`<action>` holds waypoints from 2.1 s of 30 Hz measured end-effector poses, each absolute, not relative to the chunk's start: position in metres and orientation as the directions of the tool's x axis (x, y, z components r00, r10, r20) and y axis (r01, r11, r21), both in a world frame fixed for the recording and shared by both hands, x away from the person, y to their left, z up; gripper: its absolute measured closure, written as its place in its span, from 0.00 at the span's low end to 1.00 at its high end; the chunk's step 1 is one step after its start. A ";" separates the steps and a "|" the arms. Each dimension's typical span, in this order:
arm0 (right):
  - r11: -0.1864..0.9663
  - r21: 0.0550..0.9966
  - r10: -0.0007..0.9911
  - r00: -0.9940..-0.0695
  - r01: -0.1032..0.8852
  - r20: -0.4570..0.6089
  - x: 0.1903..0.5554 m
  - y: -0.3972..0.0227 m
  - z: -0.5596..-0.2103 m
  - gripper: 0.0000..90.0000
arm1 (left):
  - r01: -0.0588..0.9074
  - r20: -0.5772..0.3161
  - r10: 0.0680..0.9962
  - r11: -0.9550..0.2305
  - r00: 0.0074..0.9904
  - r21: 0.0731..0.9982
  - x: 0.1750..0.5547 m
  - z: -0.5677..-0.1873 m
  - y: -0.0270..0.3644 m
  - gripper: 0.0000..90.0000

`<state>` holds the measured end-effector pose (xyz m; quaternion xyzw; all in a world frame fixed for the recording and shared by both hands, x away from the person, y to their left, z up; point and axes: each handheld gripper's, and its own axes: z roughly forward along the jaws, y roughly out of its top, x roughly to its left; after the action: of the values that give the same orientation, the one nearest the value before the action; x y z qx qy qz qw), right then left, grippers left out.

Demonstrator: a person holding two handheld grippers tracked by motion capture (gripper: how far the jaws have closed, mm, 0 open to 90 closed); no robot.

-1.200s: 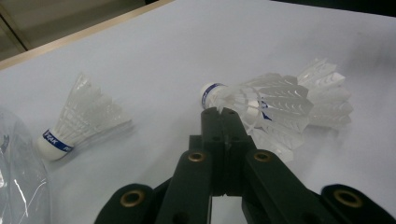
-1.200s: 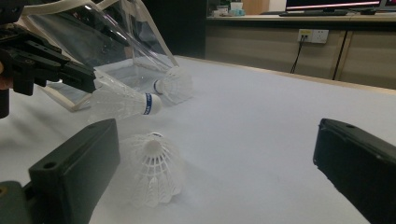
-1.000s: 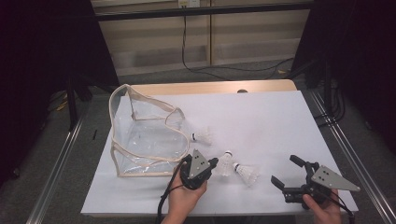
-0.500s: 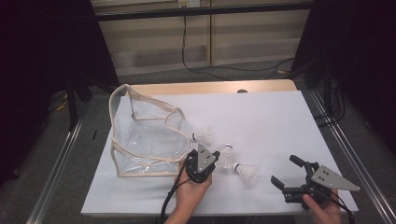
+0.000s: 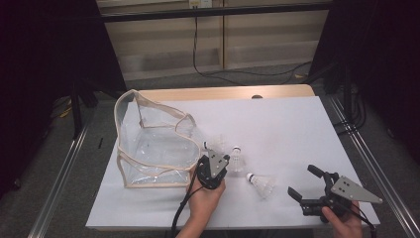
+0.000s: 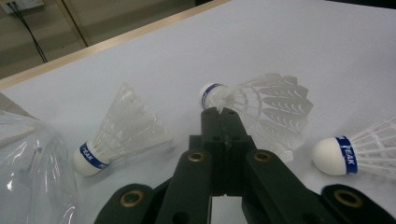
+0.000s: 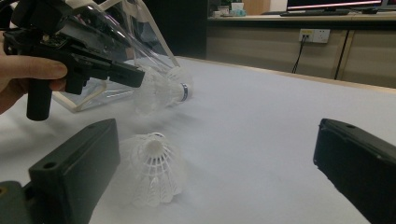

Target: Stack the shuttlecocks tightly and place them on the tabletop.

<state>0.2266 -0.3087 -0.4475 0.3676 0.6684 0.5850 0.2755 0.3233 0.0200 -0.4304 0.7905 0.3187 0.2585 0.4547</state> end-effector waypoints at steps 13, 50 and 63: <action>0.042 0.985 0.813 -0.578 0.168 0.064 0.226 -0.309 -0.447 0.00 | 0.273 0.136 0.759 -0.387 0.637 0.881 0.324 -0.435 0.018 1.00; 0.046 0.985 0.813 -0.580 0.167 0.060 0.226 -0.309 -0.447 0.00 | 0.304 0.127 0.784 -0.377 0.607 0.875 0.330 -0.448 0.013 1.00; 0.053 0.985 0.813 -0.579 0.165 0.054 0.226 -0.309 -0.447 0.00 | 0.339 0.063 0.758 -0.362 0.649 0.869 0.332 -0.452 0.011 0.81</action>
<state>0.2261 -0.3087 -0.4471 0.3650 0.6703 0.5835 0.2776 0.3317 0.0109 -0.4515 0.7910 0.3466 0.2350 0.4460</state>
